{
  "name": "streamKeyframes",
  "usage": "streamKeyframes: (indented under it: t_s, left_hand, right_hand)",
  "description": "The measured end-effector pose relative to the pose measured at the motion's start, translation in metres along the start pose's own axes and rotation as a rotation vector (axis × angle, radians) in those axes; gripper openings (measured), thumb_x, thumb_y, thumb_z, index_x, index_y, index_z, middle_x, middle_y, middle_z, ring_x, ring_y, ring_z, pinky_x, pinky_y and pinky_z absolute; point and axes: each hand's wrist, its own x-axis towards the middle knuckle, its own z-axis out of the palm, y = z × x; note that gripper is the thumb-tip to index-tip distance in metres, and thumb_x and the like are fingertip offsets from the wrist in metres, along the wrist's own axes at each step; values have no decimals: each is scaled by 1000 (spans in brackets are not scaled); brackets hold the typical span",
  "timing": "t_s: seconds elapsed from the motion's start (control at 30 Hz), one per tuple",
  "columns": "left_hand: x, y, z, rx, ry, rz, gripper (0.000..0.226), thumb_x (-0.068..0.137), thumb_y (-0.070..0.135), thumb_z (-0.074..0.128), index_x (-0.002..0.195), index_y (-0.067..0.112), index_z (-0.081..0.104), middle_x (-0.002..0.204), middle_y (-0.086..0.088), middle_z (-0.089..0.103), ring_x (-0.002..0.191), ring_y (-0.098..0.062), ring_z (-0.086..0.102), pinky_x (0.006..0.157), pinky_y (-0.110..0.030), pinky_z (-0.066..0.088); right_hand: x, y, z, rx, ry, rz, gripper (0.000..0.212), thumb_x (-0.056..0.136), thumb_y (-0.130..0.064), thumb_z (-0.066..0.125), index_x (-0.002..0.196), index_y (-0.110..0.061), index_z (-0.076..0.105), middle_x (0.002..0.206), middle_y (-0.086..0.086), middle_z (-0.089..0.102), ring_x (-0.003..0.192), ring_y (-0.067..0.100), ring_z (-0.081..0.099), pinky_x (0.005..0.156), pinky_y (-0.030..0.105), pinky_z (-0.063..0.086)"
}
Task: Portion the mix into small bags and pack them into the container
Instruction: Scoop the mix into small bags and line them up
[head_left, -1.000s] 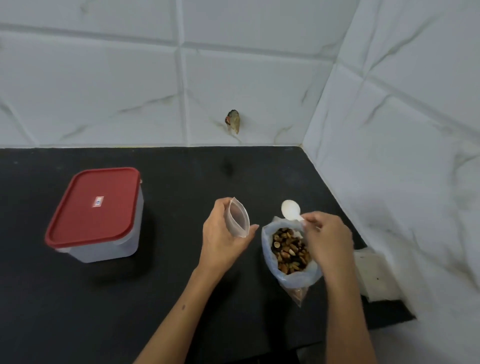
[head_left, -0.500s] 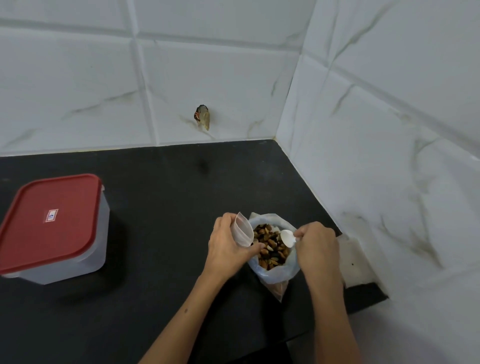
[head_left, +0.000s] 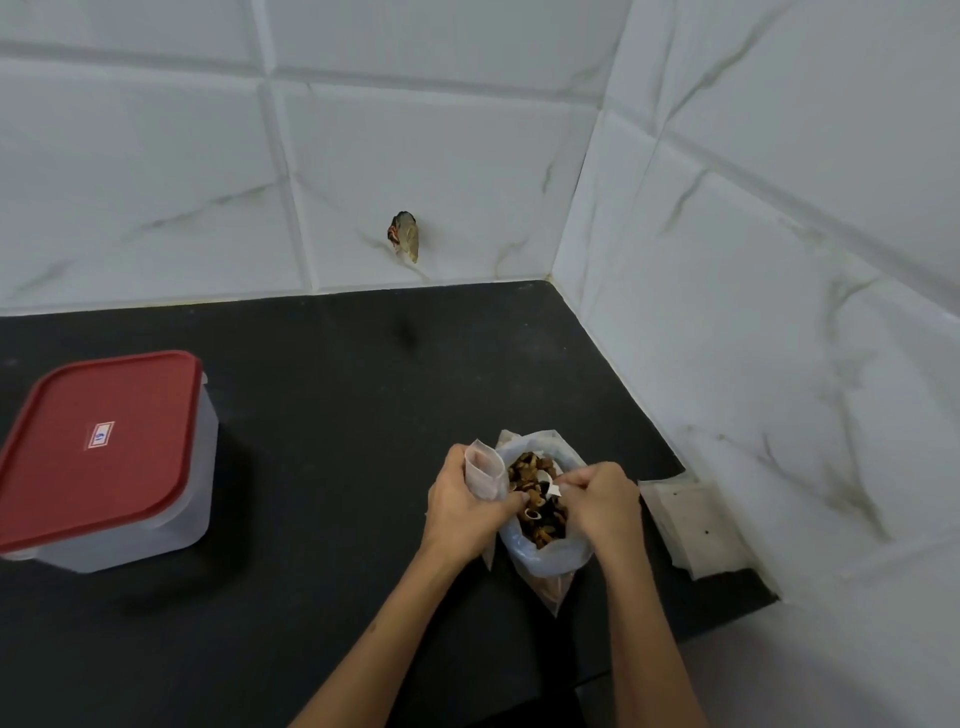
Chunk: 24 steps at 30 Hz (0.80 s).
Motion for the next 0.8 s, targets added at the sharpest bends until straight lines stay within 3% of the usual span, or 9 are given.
streamKeyframes:
  t_s: [0.13, 0.27, 0.33, 0.5, 0.63, 0.8]
  left_hand:
    - [-1, 2, 1, 12, 11, -21, 51, 61, 12, 88, 101, 14, 57, 90, -1, 66, 83, -19, 64, 77, -35, 53]
    - [-3, 4, 1, 78, 35, -34, 50, 61, 13, 88, 99, 14, 55, 86, -1, 65, 83, -23, 64, 74, -36, 53]
    - [-6, 6, 2, 100, 37, -33, 51, 62, 15, 86, 101, 15, 53, 87, 0, 63, 84, -22, 64, 72, -33, 52]
    - [-14, 19, 4, 170, 36, -28, 48, 69, 21, 80, 103, 23, 46, 90, 9, 57, 84, -8, 59, 75, -35, 56]
    - [-16, 23, 4, 222, 71, -14, 54, 65, 32, 83, 103, 23, 46, 96, 8, 56, 91, -11, 58, 79, -36, 55]
    - [-16, 26, 4, 258, 93, 8, 69, 62, 51, 82, 113, 19, 47, 108, 5, 50, 103, -14, 53, 85, -37, 53]
  right_hand:
    - [6, 10, -6, 294, -93, 173, 15, 87, -4, 59, 92, -12, 70, 88, 5, 67, 86, 16, 60, 85, 34, 52]
    - [7, 12, -10, 334, -160, 194, 20, 89, 0, 54, 94, -9, 71, 76, 7, 63, 66, 11, 52, 66, 25, 45]
    - [7, 13, -12, 300, -171, 162, 21, 90, -1, 53, 95, -9, 72, 78, 7, 63, 69, 11, 52, 70, 26, 45]
    - [6, 3, -14, 158, -181, 67, 20, 91, -7, 55, 93, -17, 72, 101, 4, 64, 99, 17, 56, 85, 32, 46]
    - [2, 5, -16, 195, -211, 75, 24, 90, -5, 54, 82, -21, 70, 93, 1, 64, 91, 13, 55, 82, 31, 43]
    - [-3, 10, -22, 311, -235, 106, 20, 92, -6, 54, 96, -15, 71, 82, 5, 62, 76, 11, 52, 66, 24, 40]
